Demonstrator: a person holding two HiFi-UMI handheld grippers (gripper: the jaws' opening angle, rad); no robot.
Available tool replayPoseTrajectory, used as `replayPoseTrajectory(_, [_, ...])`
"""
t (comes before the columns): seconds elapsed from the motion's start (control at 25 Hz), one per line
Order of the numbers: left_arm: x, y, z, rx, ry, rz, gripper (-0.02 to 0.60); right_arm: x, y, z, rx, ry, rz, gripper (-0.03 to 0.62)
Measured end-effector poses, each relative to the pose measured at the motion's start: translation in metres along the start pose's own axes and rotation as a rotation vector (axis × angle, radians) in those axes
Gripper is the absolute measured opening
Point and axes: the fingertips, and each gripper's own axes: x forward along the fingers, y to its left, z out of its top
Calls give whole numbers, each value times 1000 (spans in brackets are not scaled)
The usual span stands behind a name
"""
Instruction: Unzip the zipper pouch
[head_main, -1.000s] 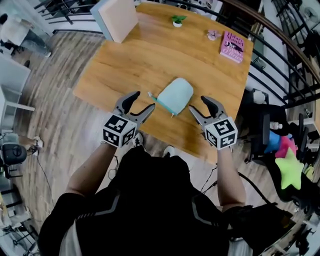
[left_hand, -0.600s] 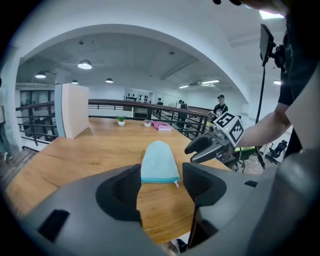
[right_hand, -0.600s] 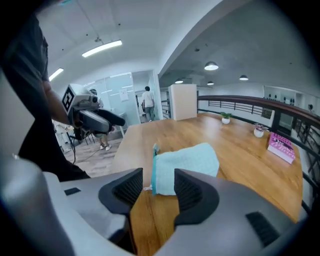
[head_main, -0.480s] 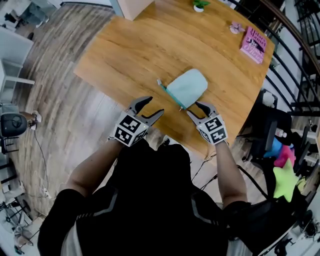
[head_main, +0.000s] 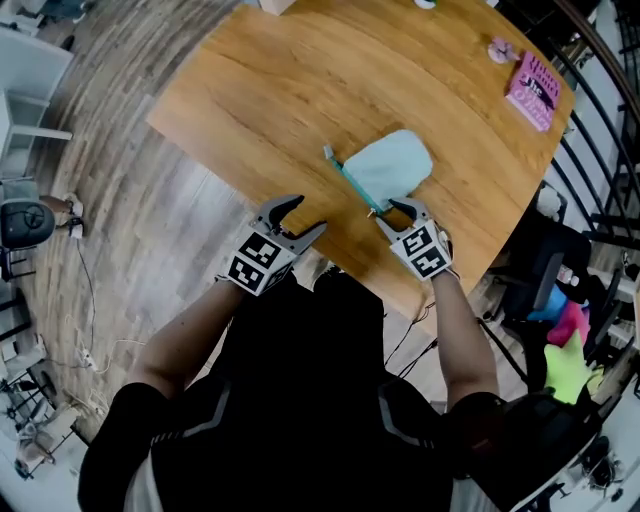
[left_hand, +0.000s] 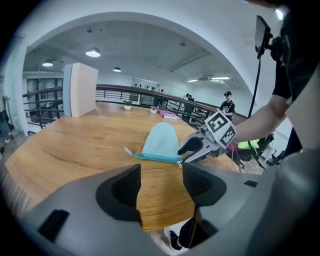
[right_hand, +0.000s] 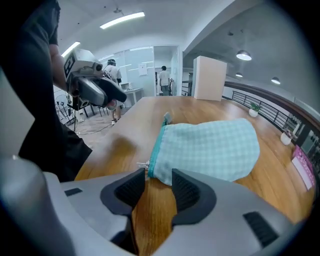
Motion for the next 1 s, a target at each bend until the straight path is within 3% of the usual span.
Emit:
replayPoseTrajectory(0.2, [-3,-5,0,-14,-6,2,279,0,3,-1,3,-6,14,137])
replayPoseTrajectory(0.32, [-3,-3,-1,-20,-2,-5,279,3,6,3,3,-5,27,75])
replayPoseTrajectory(0.56, [-7,-11,10,4,-10,-47,278,-2,11,12,66,-37,50,61])
replayPoseTrajectory(1.0, [-12,-6,66,122,-49,-152,256,-46,5,74,343,-199,33,54])
